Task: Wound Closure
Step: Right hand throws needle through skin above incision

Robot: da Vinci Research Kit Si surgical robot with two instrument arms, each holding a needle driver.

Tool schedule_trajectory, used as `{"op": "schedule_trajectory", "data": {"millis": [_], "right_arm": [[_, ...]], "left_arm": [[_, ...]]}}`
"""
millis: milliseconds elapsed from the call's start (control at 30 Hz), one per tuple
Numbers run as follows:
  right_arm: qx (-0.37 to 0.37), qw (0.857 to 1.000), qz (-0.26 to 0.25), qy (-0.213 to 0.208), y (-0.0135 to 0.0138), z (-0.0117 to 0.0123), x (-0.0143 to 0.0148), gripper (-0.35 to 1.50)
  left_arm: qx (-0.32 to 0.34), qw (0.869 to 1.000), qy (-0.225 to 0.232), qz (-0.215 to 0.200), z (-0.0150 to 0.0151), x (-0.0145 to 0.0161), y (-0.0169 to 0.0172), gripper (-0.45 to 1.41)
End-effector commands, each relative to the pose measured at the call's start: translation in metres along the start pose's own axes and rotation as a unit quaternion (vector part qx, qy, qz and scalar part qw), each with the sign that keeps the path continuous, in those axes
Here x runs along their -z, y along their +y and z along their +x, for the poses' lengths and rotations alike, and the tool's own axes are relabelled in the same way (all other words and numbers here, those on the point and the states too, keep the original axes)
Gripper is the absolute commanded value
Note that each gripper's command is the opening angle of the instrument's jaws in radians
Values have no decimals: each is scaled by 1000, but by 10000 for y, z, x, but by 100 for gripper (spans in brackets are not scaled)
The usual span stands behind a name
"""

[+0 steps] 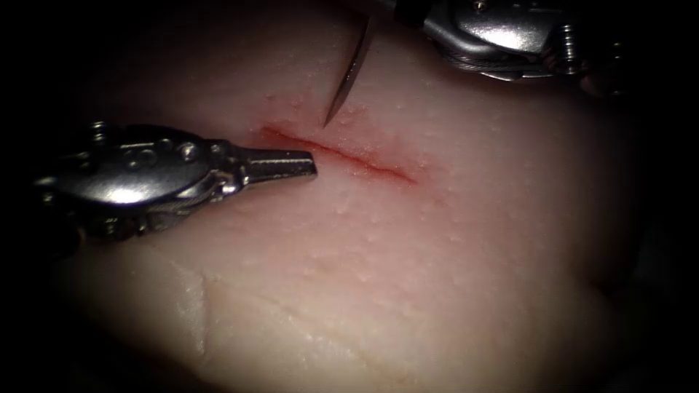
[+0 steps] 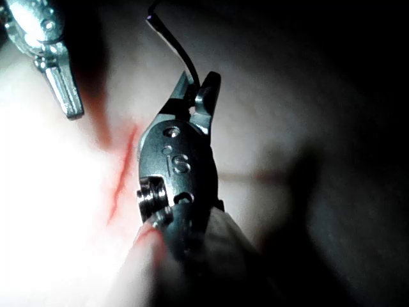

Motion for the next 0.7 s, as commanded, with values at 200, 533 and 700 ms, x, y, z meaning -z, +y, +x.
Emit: {"op": "schedule_trajectory", "data": {"millis": [200,533,700], "right_arm": [[6,1000,4,-3,1,-19,-8,-35],[6,1000,9,-1,4,-20,-22,-35],[9,1000,12,-5,1,-24,-27,-35]], "left_arm": [[-23,998,-46,21,-10,-10,-4,-36],[-54,989,-128,40,-45,-26,-10,-45],[-56,988,-135,43,-53,-28,-11,-45]]}}
